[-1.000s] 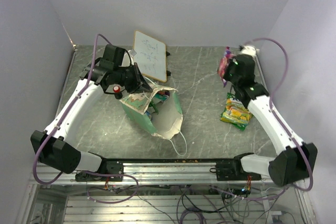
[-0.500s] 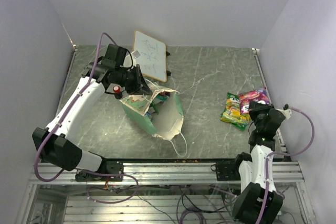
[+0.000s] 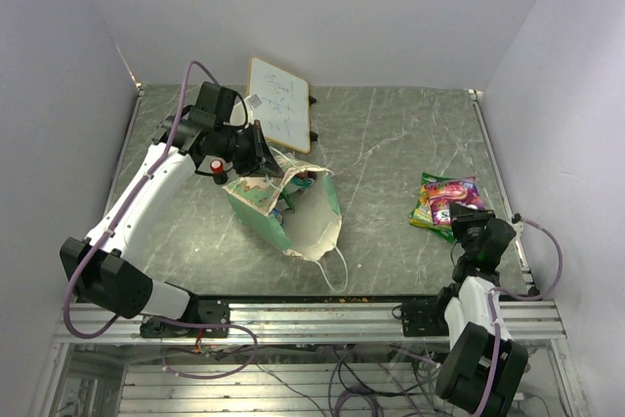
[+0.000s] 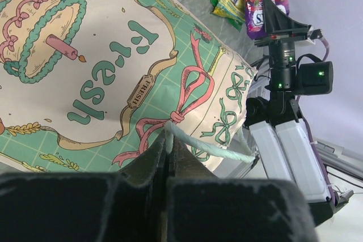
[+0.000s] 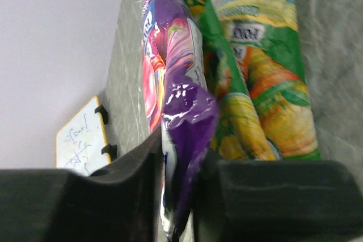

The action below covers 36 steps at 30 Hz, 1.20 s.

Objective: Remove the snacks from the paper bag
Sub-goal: Place the snack at the center of the board.

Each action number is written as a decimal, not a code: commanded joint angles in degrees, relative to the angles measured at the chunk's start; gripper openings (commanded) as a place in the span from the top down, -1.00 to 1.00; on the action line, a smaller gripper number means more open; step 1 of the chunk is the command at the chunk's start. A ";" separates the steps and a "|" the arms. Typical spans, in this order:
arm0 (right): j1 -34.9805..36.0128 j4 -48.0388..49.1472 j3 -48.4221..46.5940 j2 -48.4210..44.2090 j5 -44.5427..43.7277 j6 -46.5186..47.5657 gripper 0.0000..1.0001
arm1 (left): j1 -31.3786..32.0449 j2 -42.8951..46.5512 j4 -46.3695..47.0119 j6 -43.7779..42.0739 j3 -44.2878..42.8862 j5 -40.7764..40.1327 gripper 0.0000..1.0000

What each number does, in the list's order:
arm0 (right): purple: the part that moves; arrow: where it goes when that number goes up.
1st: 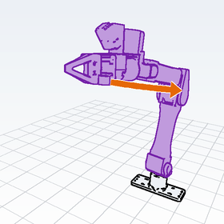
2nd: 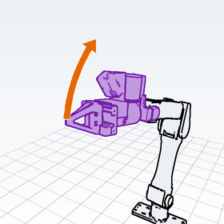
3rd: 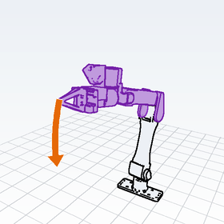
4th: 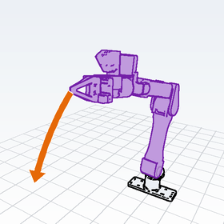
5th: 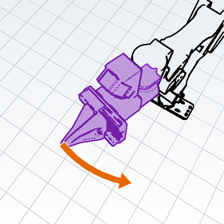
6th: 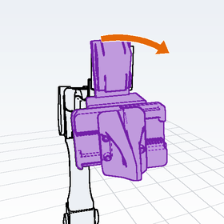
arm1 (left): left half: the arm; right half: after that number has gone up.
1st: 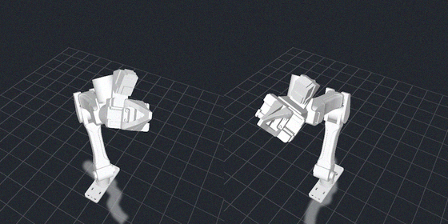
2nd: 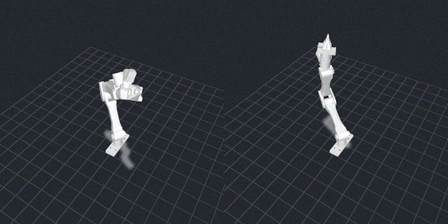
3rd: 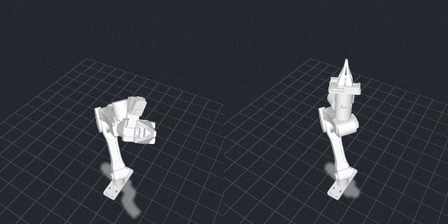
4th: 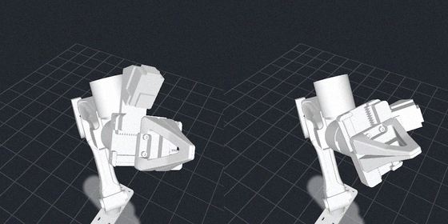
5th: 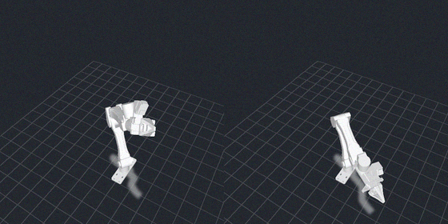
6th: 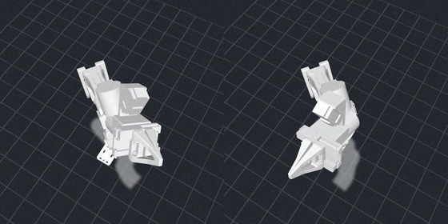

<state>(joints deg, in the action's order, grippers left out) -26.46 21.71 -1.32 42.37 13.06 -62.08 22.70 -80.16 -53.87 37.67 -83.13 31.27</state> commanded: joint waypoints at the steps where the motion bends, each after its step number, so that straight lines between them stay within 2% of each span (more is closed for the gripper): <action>1: -0.44 -6.51 -1.33 -0.81 -3.23 1.22 0.10 | 0.31 1.76 -0.98 -1.28 -0.99 0.45 0.86; 6: -0.41 -33.64 -10.96 -4.48 -14.10 6.51 -0.76 | 0.72 1.98 -1.13 -1.54 -1.40 0.07 0.86; 7: -0.43 -37.55 -12.76 -5.39 -16.17 7.18 -0.88 | 0.87 2.01 -0.91 -1.53 -1.30 0.07 0.86; 9: -0.43 -43.01 -16.08 -7.31 -18.78 9.68 -0.98 | 1.17 1.98 -0.25 -1.16 -0.88 0.46 0.86; 14: -0.24 -49.34 -22.38 -7.45 -21.18 17.04 -1.00 | 1.97 1.94 0.92 -0.46 -0.32 1.12 0.86; 17: 0.28 -47.47 -23.04 -6.78 -17.88 19.80 -1.00 | 2.17 2.18 1.01 -0.25 -0.04 1.31 0.86; 20: 1.41 -48.14 -26.10 -5.75 -18.17 22.33 -1.00 | 2.17 2.82 0.64 -0.15 -0.01 0.88 0.86; 23: 4.12 -45.72 -30.40 -4.62 -15.68 28.18 -1.00 | 2.17 3.46 0.30 0.18 -0.01 0.35 0.86; 27: 9.75 -43.99 -34.98 0.39 -8.40 35.01 -1.00 | 2.12 3.52 -0.10 0.54 -0.18 -0.01 0.86; 30: 14.60 -42.80 -37.98 5.34 0.73 38.50 -1.00 | 2.08 3.50 -0.10 1.24 0.02 -0.27 0.86; 33: 22.91 -38.78 -38.70 7.94 8.99 40.60 -1.00 | 2.09 3.92 0.67 2.53 0.82 -0.97 0.86; 36: 33.28 -33.12 -37.41 7.55 11.24 41.21 -0.97 | 2.09 4.50 1.82 4.19 1.79 -1.73 0.86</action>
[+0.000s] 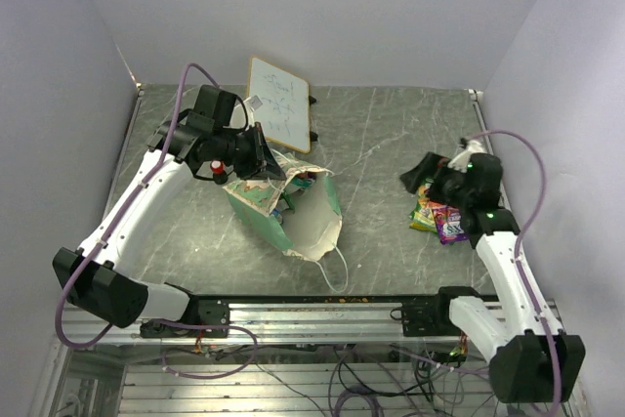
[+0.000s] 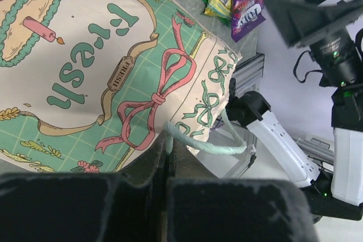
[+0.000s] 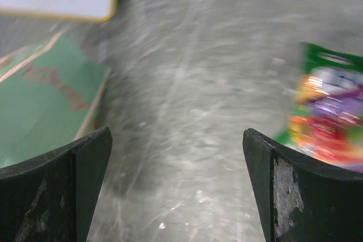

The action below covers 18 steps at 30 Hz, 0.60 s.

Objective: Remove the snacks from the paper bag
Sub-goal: Place the snack at the center of the board, then pick up the snack from the paper bag.

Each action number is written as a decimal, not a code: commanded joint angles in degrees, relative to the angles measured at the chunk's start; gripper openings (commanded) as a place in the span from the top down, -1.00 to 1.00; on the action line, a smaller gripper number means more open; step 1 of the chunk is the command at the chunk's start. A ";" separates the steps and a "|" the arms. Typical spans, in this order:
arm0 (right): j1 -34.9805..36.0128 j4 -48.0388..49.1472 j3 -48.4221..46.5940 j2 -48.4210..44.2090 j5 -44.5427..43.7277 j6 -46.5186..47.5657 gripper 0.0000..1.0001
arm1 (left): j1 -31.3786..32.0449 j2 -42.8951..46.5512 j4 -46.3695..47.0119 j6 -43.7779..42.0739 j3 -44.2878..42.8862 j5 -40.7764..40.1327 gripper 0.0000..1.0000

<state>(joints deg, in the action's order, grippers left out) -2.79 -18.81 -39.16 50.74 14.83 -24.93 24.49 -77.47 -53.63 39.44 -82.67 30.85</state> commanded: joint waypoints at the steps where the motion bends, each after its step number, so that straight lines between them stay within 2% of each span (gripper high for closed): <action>1: 12.72 9.99 1.27 -1.34 9.43 3.95 -0.96 | 0.29 1.94 2.00 2.97 1.63 -1.46 0.86; 6: 27.43 16.43 4.13 -2.71 7.95 6.00 -0.89 | 0.34 2.53 2.53 5.23 2.10 -2.97 0.86; 12: 45.48 19.38 2.98 0.26 -0.19 14.40 -0.71 | 0.29 3.56 1.36 6.60 2.43 -5.69 0.86; 15: 51.78 22.97 2.96 3.22 -0.03 19.76 -0.49 | 0.29 4.27 0.50 7.72 3.24 -6.83 0.86; 18: 58.14 26.54 2.96 6.76 -4.21 25.13 -0.30 | 0.29 5.04 -0.60 9.32 3.71 -8.29 0.86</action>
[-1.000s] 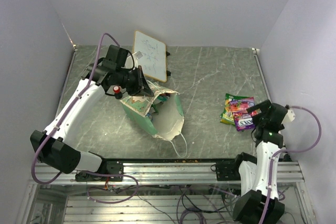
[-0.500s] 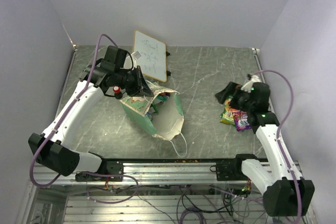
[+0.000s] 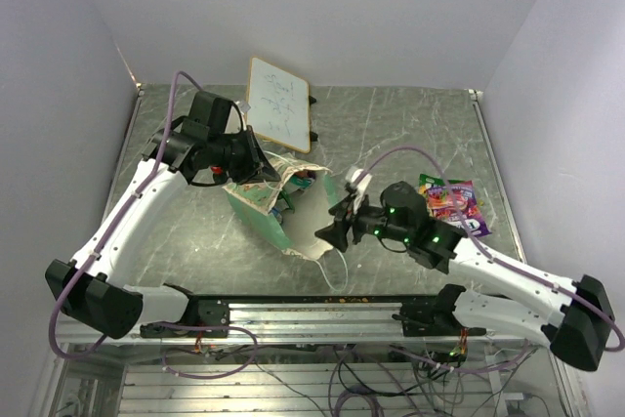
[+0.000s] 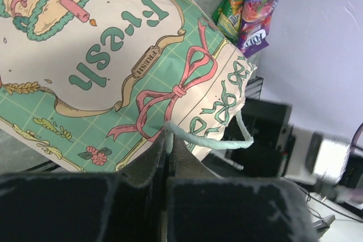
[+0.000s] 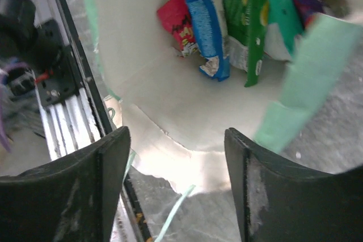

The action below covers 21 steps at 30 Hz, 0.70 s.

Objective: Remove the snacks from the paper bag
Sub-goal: Pick up the snack from the paper bag.

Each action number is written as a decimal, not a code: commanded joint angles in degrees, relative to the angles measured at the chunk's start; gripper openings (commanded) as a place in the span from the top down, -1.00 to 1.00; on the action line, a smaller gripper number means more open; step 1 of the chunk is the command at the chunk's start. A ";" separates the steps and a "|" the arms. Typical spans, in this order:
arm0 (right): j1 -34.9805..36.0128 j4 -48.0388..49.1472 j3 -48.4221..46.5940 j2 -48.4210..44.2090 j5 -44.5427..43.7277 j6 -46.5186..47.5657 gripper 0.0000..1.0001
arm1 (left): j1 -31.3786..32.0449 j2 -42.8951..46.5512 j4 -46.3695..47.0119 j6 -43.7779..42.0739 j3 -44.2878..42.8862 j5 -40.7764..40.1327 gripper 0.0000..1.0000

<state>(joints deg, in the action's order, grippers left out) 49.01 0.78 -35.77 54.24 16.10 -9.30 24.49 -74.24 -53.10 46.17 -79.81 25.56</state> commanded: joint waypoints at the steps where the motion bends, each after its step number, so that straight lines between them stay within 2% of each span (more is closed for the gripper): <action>1: 8.80 8.95 -0.32 4.49 -7.14 12.05 -0.15 | 0.29 2.23 -1.41 3.21 1.07 -3.47 0.86; 5: 12.77 17.09 0.02 9.18 -12.49 18.14 -0.06 | 0.29 3.16 -2.26 5.57 1.26 -5.23 0.86; 10: 12.95 30.71 2.41 14.50 -19.74 23.80 0.15 | 0.29 3.67 -3.73 7.07 0.35 -6.91 0.86; 14: 12.95 40.35 3.29 22.16 -22.92 30.10 0.22 | 0.29 4.56 -2.69 5.45 -0.37 -6.08 0.86; 18: 12.86 49.38 3.04 29.64 -24.07 32.11 0.25 | 0.38 5.12 -1.57 3.00 -0.25 -4.38 0.86; 21: 12.87 55.02 1.76 34.53 -28.55 30.45 0.27 | 0.51 5.52 0.18 2.21 0.86 -2.58 0.86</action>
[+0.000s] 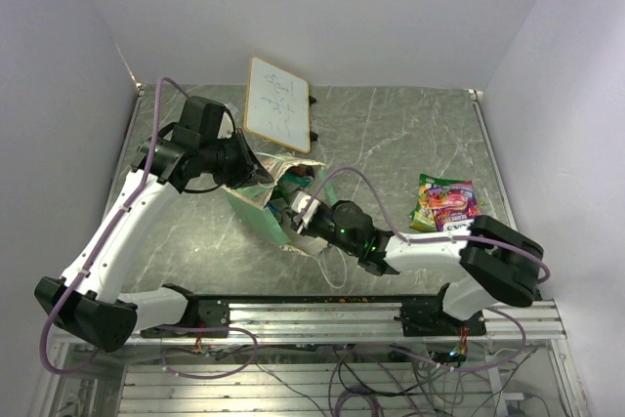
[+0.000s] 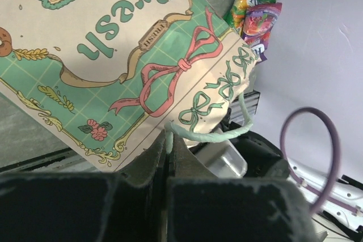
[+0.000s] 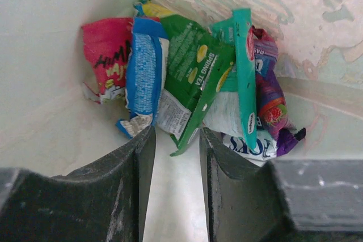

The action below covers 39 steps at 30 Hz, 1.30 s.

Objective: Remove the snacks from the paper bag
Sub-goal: Pick up the snack from the paper bag.

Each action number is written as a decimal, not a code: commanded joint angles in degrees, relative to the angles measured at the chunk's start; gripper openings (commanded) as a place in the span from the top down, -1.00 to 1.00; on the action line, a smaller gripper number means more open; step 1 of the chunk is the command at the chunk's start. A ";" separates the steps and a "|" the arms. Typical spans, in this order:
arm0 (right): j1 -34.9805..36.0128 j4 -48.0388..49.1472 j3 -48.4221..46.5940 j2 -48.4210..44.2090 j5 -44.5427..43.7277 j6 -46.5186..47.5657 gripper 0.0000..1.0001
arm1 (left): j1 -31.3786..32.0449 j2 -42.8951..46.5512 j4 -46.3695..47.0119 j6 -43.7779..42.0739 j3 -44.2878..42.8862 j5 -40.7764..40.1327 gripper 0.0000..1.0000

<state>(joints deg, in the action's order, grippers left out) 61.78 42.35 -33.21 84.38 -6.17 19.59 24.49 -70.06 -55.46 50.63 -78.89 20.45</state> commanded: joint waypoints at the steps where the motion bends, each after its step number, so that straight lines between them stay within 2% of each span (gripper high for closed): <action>1: 0.10 15.34 -1.05 5.74 -7.40 1.07 0.28 | 0.60 1.48 3.23 -2.36 0.21 2.92 0.86; 8: 0.11 21.68 -4.79 14.72 -11.03 1.61 0.21 | 1.16 0.62 4.78 -4.17 0.14 5.88 0.86; 15: 0.10 23.64 -8.89 22.20 -12.20 2.16 0.15 | 1.75 -1.83 3.19 -7.82 -1.99 8.26 0.86; 24: -0.51 26.03 -14.84 30.97 -21.14 1.14 0.17 | 2.66 -2.94 0.39 -10.36 -4.32 8.42 0.86; 27: -1.30 25.92 -15.87 33.25 -20.95 1.78 0.33 | 2.67 -2.35 -0.39 -10.55 -4.19 8.01 0.86; 28: -1.58 26.01 -16.18 33.64 -20.79 1.96 0.43 | 2.67 -2.09 -0.66 -10.42 -4.12 7.76 0.86; 31: -2.97 23.24 -17.09 33.34 -16.80 2.43 0.94 | 2.67 -1.16 -1.33 -9.25 -3.35 6.76 0.86; 32: -3.15 22.21 -17.30 32.84 -16.26 2.13 1.00 | 2.67 -0.75 -1.15 -8.54 -3.08 6.06 0.86; 35: -3.24 20.41 -15.20 28.57 -13.85 1.07 1.00 | 2.57 -0.05 -0.95 -6.89 -2.28 4.27 0.86; 39: -3.17 15.13 -10.68 20.26 -5.63 -2.93 1.00 | 2.52 -0.12 -0.23 -5.25 -2.27 2.16 0.86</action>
<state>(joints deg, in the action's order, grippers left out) 59.29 61.49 -46.81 112.20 -18.39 20.51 26.74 -71.48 -55.31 43.22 -81.32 24.84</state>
